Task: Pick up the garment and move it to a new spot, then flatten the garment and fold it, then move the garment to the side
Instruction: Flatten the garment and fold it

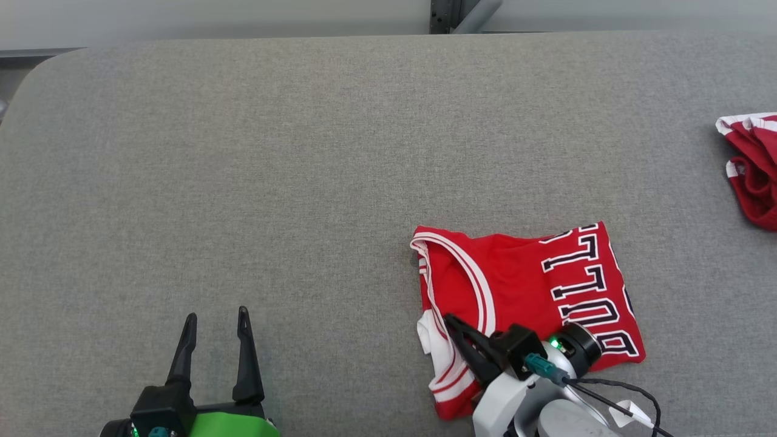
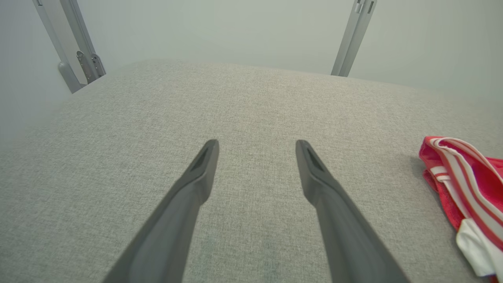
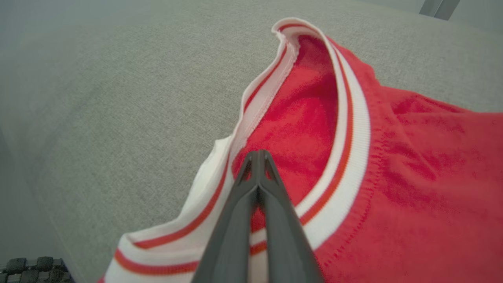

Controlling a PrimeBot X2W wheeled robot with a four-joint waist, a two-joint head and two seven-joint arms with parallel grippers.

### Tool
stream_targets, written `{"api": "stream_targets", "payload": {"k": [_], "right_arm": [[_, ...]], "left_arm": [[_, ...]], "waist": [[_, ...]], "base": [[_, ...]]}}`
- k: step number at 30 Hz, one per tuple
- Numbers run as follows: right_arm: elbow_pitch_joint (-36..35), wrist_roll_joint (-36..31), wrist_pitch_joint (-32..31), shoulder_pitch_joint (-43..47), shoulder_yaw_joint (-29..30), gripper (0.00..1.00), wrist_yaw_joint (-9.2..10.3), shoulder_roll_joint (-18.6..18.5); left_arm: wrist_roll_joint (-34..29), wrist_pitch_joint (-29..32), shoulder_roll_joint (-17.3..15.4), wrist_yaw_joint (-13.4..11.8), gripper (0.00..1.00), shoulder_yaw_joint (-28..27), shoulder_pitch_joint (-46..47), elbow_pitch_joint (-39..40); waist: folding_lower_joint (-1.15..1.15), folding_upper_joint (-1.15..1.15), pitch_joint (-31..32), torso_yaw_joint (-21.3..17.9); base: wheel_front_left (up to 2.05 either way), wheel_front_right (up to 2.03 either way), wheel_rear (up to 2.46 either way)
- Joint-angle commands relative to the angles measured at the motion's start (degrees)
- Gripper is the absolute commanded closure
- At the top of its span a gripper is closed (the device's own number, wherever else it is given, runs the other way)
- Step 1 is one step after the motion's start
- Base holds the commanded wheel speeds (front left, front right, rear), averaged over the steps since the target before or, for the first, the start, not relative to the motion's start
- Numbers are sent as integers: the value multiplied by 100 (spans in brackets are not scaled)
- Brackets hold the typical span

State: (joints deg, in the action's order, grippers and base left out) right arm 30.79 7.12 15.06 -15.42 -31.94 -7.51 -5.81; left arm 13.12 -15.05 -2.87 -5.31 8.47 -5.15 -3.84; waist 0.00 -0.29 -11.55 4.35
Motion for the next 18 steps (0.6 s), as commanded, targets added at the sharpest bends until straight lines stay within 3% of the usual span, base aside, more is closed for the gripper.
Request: {"api": "stream_targets", "payload": {"k": [1, 12, 18], "right_arm": [[18, 46, 13, -89, -74, 100, 6, 58], [241, 163, 13, -310, -762, 100, 6, 224], [-298, 294, 13, -308, -708, 100, 6, 258]], "left_arm": [[-4, -14, -9, -7, 0, 1, -5, -6], [15, -14, -9, -15, 0, 56, -78, -54], [27, -14, -9, -59, 0, -40, -204, 3]], "waist": [[0, 29, 17, 53], [0, 29, 120, 155], [0, 29, 268, 71]], "base": [[0, 0, 0], [0, 0, 0], [0, 0, 0]]}}
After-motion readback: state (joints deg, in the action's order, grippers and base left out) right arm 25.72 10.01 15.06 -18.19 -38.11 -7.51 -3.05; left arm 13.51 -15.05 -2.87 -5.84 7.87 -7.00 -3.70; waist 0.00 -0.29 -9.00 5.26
